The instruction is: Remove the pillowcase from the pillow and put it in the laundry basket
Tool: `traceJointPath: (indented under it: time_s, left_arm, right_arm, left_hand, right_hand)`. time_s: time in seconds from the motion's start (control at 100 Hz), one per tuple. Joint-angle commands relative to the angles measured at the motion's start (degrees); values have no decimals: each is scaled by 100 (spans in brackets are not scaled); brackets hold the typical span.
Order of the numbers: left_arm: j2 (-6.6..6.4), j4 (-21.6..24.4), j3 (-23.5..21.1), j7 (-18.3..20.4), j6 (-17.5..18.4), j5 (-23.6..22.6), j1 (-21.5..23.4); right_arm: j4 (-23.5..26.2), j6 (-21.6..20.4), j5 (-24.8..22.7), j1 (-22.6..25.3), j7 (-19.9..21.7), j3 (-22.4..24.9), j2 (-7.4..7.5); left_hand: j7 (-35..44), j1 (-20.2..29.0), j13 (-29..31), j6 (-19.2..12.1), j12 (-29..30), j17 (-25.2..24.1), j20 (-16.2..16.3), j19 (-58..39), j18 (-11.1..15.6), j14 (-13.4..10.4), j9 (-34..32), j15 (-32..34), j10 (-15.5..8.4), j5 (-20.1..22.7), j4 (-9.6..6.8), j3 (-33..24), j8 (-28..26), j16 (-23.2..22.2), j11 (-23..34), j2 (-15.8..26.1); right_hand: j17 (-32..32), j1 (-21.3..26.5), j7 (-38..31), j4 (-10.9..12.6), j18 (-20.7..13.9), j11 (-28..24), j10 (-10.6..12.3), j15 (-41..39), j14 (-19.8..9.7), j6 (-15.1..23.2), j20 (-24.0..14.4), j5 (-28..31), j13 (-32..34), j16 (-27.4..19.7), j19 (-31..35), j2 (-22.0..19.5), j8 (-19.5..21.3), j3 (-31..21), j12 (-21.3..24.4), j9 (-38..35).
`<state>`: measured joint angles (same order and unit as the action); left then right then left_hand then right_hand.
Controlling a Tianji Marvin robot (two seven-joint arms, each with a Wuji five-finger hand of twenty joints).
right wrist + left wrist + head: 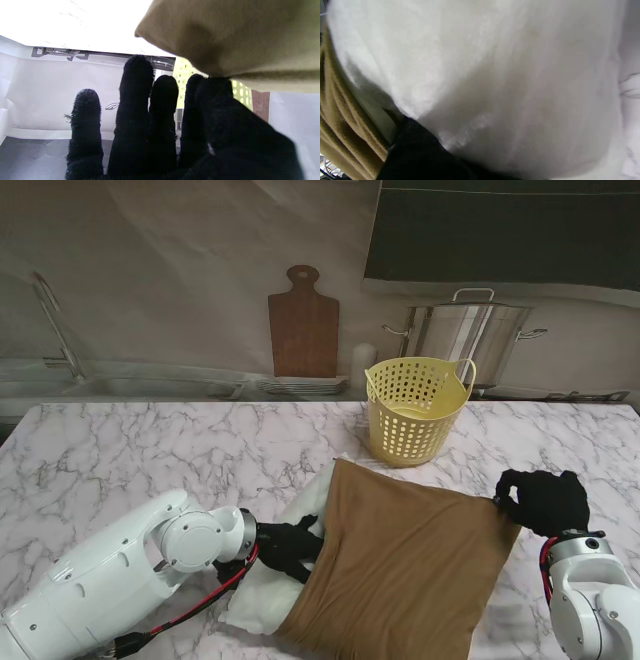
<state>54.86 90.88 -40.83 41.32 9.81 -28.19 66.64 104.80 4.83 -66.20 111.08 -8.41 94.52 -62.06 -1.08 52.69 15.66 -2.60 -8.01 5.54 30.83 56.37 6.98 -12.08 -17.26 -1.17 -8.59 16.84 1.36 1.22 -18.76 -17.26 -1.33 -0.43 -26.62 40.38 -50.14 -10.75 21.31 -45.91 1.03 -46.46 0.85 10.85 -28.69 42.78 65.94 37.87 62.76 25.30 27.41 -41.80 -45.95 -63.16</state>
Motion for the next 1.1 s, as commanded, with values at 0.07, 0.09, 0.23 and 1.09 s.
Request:
traceJointPath:
  time_s: [0.07,0.09,0.23,1.09]
  left_arm:
    - [-234,-431,65,325,-77,-245,250]
    - [-236,-424,58,326,-58,-256,257]
    - [-232,-380,-31,275,59,-345,350]
    - [-239,-39,-596,291,313,-837,888]
  right_arm:
    - [-61,48,249,-63,-279,-154,-56]
    - [-73,47,262,-92,-350,-176,-63]
    - [67,-27,540,-260,-287,-293,-88]
    - [-529,180,860,-1750,1946,-2201,209]
  left_hand:
    - [400,7,646,1032,-140,102,116,-9255,-1188,2038,-201,934,1369,258,-12,72,-34,-237,396,-145]
    - [404,-1,645,1027,-140,97,118,-9251,-1191,2039,-200,933,1371,258,-11,74,-32,-236,396,-138]
    - [455,-2,653,1019,-157,91,133,-9229,-1201,2054,-252,944,1401,315,-12,70,-38,-244,419,-138]
    - [481,-38,701,1028,-215,124,207,-9228,-1223,2082,-409,962,1455,311,-9,76,-35,-274,423,-129]
  right_hand:
    - [537,-904,1003,568,-134,1143,-370,1775,391,-203,-30,-503,-1163,-603,16,-815,71,1117,1060,1436]
    - [625,-1095,1377,681,-127,1216,-392,1915,403,-284,-29,-485,-1317,-658,-27,-1011,334,1312,1175,1617]
    - [1227,-2074,2878,790,-21,2160,-738,2864,619,-983,27,-1283,-2332,-1206,-458,-1622,293,2081,2080,2796]
    - [122,285,-1135,374,84,-933,86,1023,78,572,244,-968,711,-448,-350,1019,2475,-1056,796,184]
